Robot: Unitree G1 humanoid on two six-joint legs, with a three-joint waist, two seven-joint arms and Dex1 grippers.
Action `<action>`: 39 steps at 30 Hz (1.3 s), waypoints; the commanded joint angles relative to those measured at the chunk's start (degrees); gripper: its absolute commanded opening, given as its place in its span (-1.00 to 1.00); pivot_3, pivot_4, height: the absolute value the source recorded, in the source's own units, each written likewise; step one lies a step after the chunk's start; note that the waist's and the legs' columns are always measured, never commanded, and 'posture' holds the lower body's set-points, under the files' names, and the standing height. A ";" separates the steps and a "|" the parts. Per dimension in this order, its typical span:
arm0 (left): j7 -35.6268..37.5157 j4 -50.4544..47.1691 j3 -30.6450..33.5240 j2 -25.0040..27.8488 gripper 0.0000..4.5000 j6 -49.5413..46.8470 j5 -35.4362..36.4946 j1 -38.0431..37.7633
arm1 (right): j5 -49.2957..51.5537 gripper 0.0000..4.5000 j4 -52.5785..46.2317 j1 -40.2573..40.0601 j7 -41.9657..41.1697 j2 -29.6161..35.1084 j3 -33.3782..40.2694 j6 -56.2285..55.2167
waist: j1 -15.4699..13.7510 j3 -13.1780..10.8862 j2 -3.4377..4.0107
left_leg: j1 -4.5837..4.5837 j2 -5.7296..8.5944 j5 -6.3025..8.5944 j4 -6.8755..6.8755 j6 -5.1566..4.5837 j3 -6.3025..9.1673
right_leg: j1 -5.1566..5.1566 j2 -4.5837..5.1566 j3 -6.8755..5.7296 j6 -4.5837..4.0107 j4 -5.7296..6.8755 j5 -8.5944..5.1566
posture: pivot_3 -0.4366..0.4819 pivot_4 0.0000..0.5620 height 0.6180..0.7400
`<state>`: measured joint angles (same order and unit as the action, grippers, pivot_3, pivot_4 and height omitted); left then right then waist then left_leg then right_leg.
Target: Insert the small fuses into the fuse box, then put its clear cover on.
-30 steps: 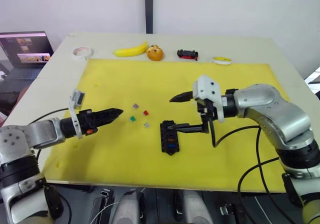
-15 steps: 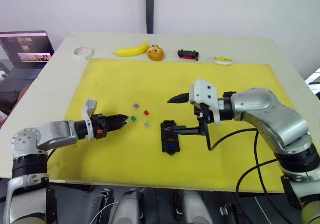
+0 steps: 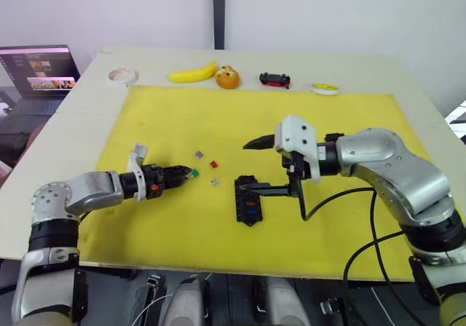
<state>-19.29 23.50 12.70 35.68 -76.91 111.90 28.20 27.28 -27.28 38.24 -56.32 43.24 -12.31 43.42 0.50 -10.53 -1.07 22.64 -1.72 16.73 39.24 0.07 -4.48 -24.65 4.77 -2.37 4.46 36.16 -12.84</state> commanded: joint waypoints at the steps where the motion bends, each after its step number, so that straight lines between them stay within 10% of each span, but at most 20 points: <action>1: -0.76 -1.80 -0.65 -0.15 -0.25 1.76 0.77 0.42 | 0.12 1.00 -1.99 0.79 0.17 -0.07 1.06 -0.72 | -0.05 0.00 0.00 | -0.01 0.00 0.00 0.00 0.00 0.01 | 0.01 0.00 0.00 0.00 0.00 0.00 | -0.05 -0.47 0.96; 39: 6.13 -1.82 -0.04 -8.16 -0.25 2.89 -14.33 3.00 | -0.20 1.00 -2.57 2.15 0.49 -0.11 0.41 -0.36 | -1.48 0.01 -0.02 | -0.09 0.19 0.06 0.00 -0.12 0.09 | 0.21 0.05 -0.04 0.00 -0.09 -0.01 | -0.05 -0.47 0.96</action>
<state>-14.18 21.37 13.13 28.48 -73.57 99.06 30.72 27.20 -27.84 39.01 -56.05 43.19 -12.62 43.41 -0.98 -10.52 -1.09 22.55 -1.52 16.80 39.24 -0.05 -4.39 -24.44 4.82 -2.41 4.45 36.07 -12.85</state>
